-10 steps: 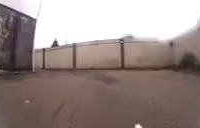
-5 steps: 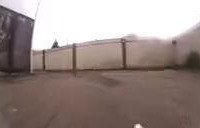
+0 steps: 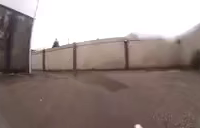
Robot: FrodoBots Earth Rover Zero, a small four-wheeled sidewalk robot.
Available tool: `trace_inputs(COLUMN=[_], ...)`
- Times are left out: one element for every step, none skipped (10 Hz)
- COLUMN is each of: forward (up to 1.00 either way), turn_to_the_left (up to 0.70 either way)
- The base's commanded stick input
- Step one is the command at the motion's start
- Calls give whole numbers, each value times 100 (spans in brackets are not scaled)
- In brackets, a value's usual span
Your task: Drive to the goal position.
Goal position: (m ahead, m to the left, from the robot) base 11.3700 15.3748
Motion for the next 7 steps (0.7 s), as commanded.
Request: trace_inputs(forward=[70, 70, 70, 70, 70, 70, 70], turn_to_the_left=[7, 7, 7, 7, 7, 7, 7])
